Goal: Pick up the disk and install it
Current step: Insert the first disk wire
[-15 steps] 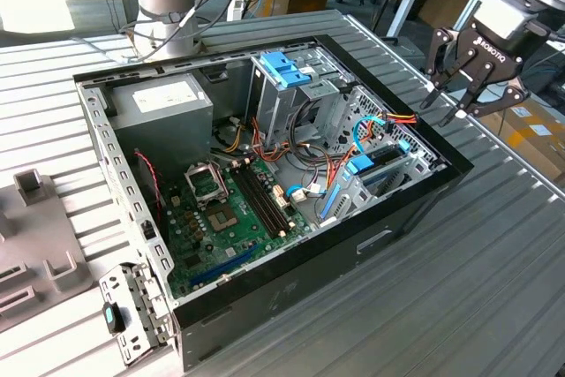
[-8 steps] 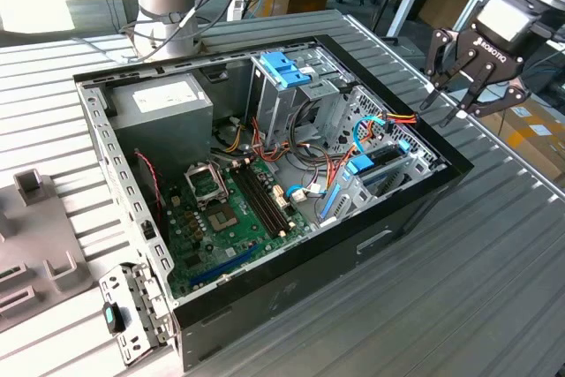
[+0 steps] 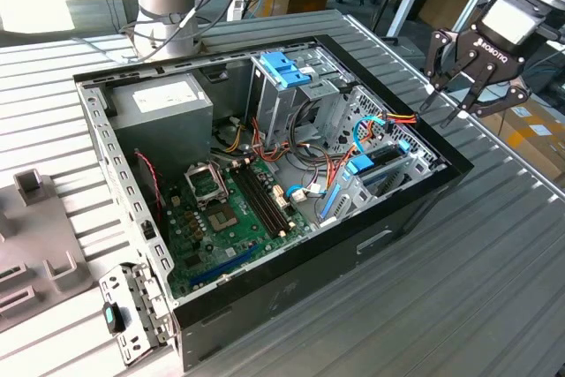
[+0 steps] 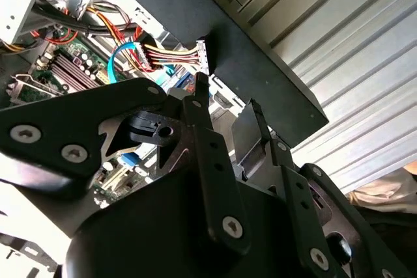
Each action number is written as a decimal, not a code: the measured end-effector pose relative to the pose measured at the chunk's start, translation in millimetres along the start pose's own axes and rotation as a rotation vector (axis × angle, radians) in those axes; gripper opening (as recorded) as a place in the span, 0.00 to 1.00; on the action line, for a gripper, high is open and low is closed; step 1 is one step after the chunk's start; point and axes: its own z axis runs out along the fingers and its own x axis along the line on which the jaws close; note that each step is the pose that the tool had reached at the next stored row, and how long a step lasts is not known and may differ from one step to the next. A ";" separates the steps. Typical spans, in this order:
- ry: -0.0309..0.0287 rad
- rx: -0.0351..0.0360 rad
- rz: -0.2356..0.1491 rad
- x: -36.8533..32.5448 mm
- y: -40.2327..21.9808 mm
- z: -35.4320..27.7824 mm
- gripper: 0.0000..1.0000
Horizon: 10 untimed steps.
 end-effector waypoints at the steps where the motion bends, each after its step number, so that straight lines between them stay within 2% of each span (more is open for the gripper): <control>1: 0.0012 -0.0014 -0.017 0.0 0.0 0.0 0.42; 4: 0.0055 -0.0066 -0.079 0.0 0.0 0.0 0.42; 10: 0.0102 -0.0120 -0.144 0.0 0.0 0.0 0.42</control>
